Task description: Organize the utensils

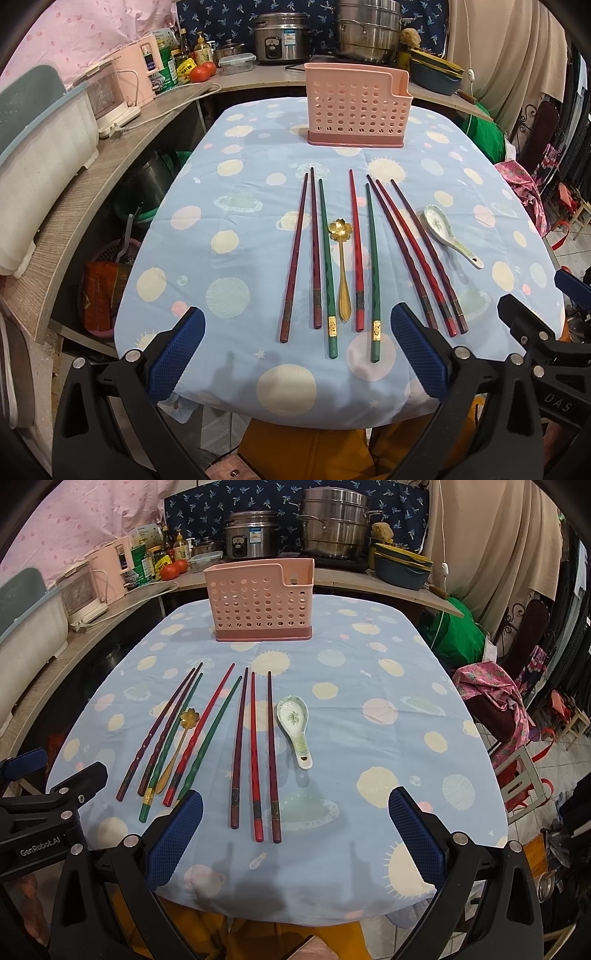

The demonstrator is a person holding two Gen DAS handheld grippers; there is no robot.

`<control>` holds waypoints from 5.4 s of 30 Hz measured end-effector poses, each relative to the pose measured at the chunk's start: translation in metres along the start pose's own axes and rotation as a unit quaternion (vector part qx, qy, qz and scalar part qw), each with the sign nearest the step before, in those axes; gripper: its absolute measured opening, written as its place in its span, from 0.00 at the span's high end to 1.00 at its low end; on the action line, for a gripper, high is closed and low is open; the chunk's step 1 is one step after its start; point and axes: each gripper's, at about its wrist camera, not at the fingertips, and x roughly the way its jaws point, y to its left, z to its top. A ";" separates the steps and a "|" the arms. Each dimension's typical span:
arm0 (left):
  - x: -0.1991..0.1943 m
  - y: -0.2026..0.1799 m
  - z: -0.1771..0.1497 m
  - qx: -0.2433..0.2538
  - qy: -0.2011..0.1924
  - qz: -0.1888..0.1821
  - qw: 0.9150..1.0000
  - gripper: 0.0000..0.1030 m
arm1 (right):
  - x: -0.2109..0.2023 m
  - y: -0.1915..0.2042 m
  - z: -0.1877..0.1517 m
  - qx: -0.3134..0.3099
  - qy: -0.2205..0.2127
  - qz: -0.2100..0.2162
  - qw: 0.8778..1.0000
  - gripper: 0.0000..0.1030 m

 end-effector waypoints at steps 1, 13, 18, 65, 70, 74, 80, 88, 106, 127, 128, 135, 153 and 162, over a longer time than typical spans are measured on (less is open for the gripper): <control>0.002 0.001 0.001 -0.002 0.002 -0.005 1.000 0.07 | 0.002 0.000 0.001 0.003 0.001 0.003 1.000 0.06; 0.059 0.043 0.006 -0.062 0.052 -0.028 0.996 0.19 | 0.043 -0.022 0.010 0.030 0.027 0.005 0.999 0.06; 0.085 0.045 0.000 -0.058 0.083 -0.027 0.995 0.34 | 0.060 -0.024 0.015 0.028 0.034 0.007 0.999 0.09; 0.066 0.039 -0.003 -0.046 0.069 -0.050 0.995 0.94 | 0.100 -0.040 0.027 0.070 0.062 0.096 0.991 0.90; 0.040 0.043 0.012 -0.052 0.034 -0.049 0.997 0.94 | 0.079 -0.048 0.039 0.075 0.038 0.091 0.992 0.93; 0.019 0.046 0.032 -0.056 0.003 -0.048 0.997 0.94 | 0.068 -0.052 0.050 0.072 0.024 0.089 0.993 0.94; -0.008 0.051 0.072 -0.065 -0.045 -0.048 0.996 0.94 | 0.052 -0.056 0.070 0.066 -0.005 0.096 0.993 0.94; -0.039 0.057 0.139 -0.063 -0.119 -0.038 0.990 0.94 | 0.036 -0.062 0.116 0.067 -0.054 0.107 0.991 0.94; -0.101 0.042 0.314 -0.064 -0.300 -0.051 0.950 0.94 | 0.068 -0.072 0.267 0.087 -0.119 0.112 0.983 0.95; 0.024 0.021 0.372 -0.077 -0.259 -0.056 0.961 0.94 | 0.173 -0.049 0.300 0.072 -0.058 0.094 0.991 0.95; 0.030 0.021 0.371 -0.077 -0.253 -0.055 0.963 0.94 | 0.177 -0.049 0.299 0.072 -0.055 0.094 0.991 0.94; 0.056 0.021 0.366 -0.082 -0.228 -0.053 0.969 0.93 | 0.186 -0.047 0.295 0.071 -0.049 0.092 0.992 0.93; 0.027 0.031 0.279 -0.064 -0.185 -0.029 0.980 0.56 | 0.106 -0.055 0.226 0.069 -0.066 0.104 0.990 0.69; 0.025 0.038 0.177 -0.061 -0.119 -0.025 0.991 0.56 | 0.078 -0.043 0.128 0.050 -0.015 0.105 0.993 0.68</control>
